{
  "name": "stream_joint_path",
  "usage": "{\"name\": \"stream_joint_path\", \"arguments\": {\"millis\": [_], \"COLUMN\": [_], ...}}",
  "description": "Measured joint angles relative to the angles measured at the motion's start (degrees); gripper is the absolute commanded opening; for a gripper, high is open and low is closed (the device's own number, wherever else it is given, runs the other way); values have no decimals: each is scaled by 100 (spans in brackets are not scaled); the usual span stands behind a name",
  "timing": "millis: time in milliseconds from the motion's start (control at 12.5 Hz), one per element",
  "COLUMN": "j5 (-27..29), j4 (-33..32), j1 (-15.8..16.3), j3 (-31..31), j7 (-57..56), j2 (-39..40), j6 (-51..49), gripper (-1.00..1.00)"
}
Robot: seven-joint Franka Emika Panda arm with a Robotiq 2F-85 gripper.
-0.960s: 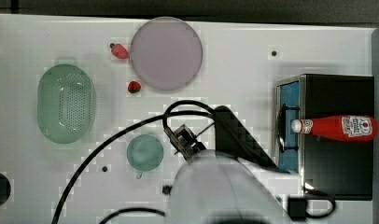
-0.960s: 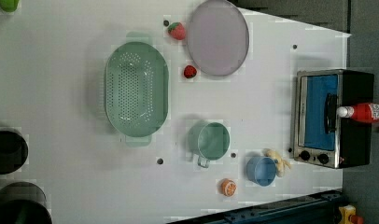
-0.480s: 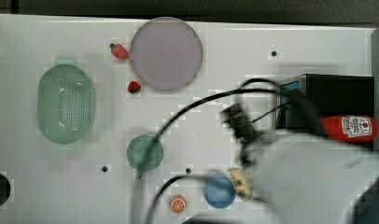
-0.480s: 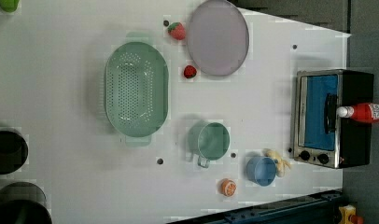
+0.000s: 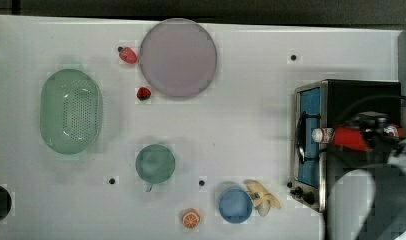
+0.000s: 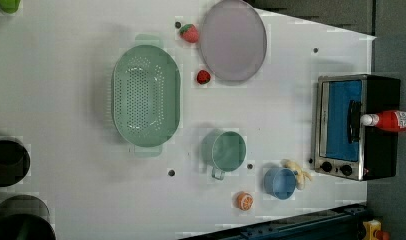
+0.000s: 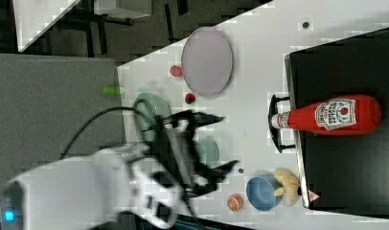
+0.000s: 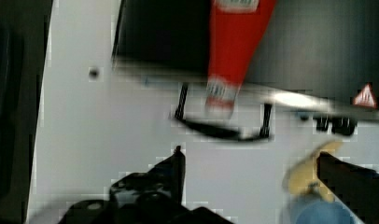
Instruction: Pick Ketchup from oven and place it on table.
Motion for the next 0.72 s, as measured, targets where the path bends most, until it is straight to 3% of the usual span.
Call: {"name": "stream_joint_path", "arguments": {"millis": [400, 720], "j5": [-93, 111], "j4": [218, 722], "j1": [63, 24], "j3": [-758, -982], "j7": [-2, 2], "j2": [812, 1889], "j6": [485, 972], "gripper": [100, 100]}}
